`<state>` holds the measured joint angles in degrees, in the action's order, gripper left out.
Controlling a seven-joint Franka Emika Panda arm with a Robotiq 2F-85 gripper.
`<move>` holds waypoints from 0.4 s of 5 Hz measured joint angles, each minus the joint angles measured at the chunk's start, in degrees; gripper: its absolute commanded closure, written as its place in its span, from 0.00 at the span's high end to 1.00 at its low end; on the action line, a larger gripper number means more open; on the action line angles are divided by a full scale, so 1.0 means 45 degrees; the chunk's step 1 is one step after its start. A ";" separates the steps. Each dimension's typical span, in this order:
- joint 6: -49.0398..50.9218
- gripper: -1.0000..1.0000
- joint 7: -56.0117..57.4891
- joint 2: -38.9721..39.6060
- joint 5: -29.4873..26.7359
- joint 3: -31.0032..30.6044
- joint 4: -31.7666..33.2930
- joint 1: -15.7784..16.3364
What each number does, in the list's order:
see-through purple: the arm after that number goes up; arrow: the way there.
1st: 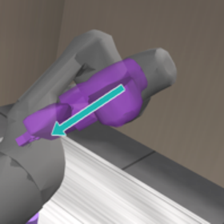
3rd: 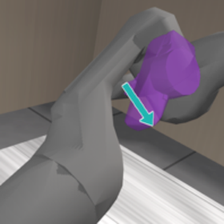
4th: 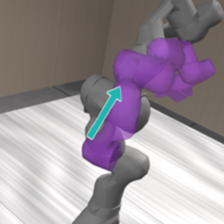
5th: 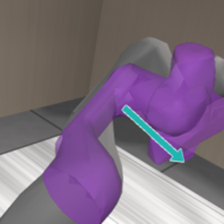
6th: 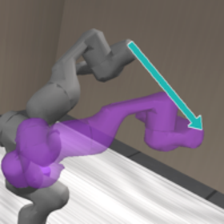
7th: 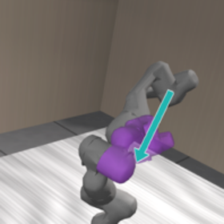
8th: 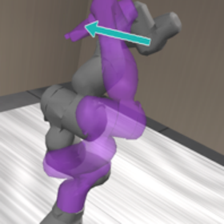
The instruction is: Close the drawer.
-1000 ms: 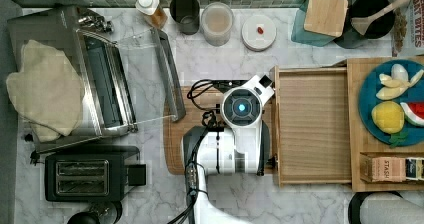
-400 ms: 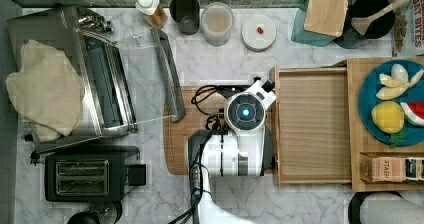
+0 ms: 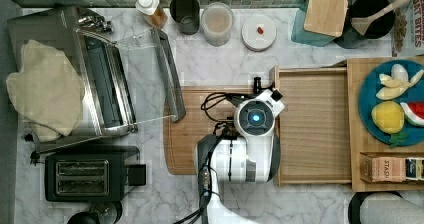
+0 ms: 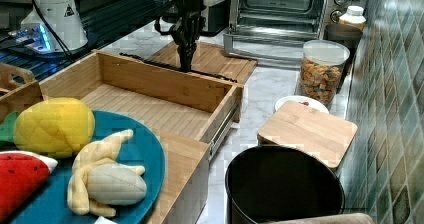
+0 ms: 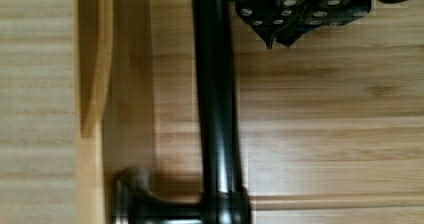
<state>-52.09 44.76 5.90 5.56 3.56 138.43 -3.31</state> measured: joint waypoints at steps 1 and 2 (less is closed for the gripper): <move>-0.0435 0.00 0.0790 0.0092 0.0080 0.0420 0.0124 -0.0018; -0.0435 0.00 0.1629 0.0078 0.0169 0.0539 0.0124 -0.0026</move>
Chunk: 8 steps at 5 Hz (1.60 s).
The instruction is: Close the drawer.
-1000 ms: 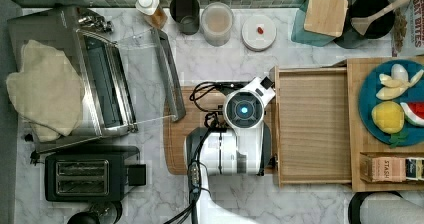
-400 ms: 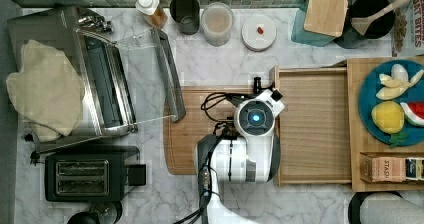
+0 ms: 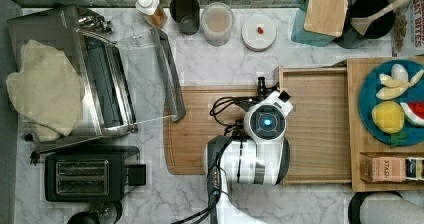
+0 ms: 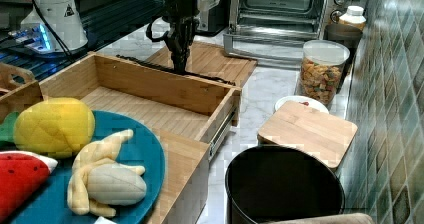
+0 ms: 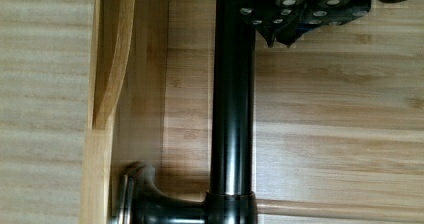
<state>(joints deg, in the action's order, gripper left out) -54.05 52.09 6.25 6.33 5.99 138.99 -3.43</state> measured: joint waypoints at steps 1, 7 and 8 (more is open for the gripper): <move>0.0137 0.00 0.0050 0.0014 0.0055 0.0166 -0.0050 0.0007; 0.1076 0.00 0.4277 0.2471 -0.0857 0.2238 -0.3581 -0.2397; 0.0908 0.00 0.4277 0.2347 -0.0814 0.2378 -0.3407 -0.2284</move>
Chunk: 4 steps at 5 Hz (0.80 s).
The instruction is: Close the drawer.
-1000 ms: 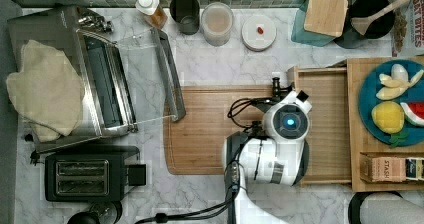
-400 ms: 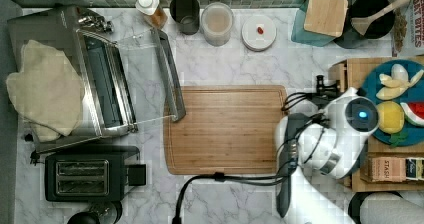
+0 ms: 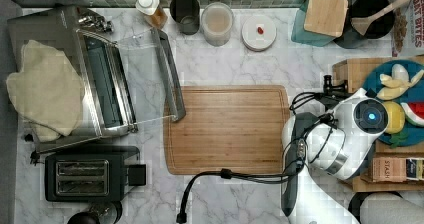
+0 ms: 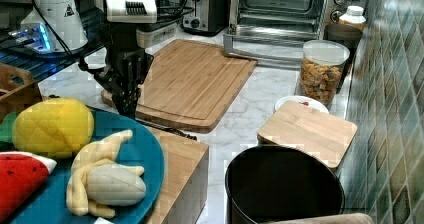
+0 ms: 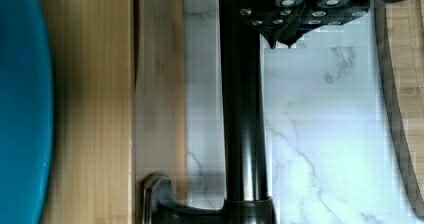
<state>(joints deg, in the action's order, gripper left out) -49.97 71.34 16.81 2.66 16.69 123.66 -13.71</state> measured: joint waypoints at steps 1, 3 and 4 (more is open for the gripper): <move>-0.0025 0.00 0.0000 -0.0168 0.0011 0.0062 0.0124 -0.0009; -0.0093 0.00 0.0000 -0.0165 -0.0015 0.0065 0.0149 0.0012; -0.0075 0.00 0.0000 -0.0165 -0.0006 0.0078 0.0149 0.0016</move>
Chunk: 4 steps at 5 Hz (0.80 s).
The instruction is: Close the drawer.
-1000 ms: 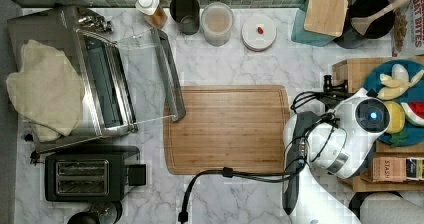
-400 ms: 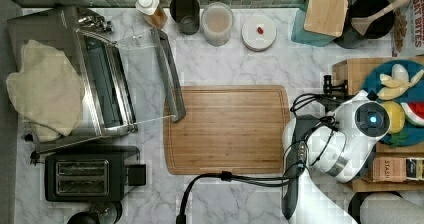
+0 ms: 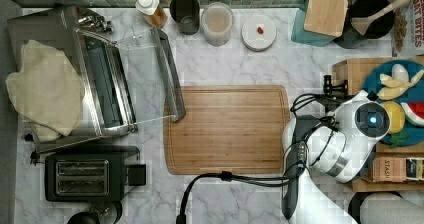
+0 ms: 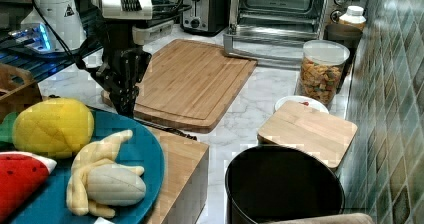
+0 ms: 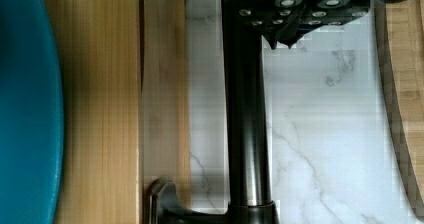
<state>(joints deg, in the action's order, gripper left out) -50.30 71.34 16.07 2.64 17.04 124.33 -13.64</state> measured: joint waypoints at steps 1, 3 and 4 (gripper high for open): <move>0.0000 0.00 0.0000 0.0000 0.0004 0.0143 0.0000 0.0163; 0.0025 0.00 0.0000 0.0000 0.0007 0.0208 0.0000 0.0207; 0.0025 0.00 0.0000 -0.0003 -0.0073 0.0289 0.0000 0.0294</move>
<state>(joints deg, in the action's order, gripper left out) -50.19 71.34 16.06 2.31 18.34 124.33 -12.32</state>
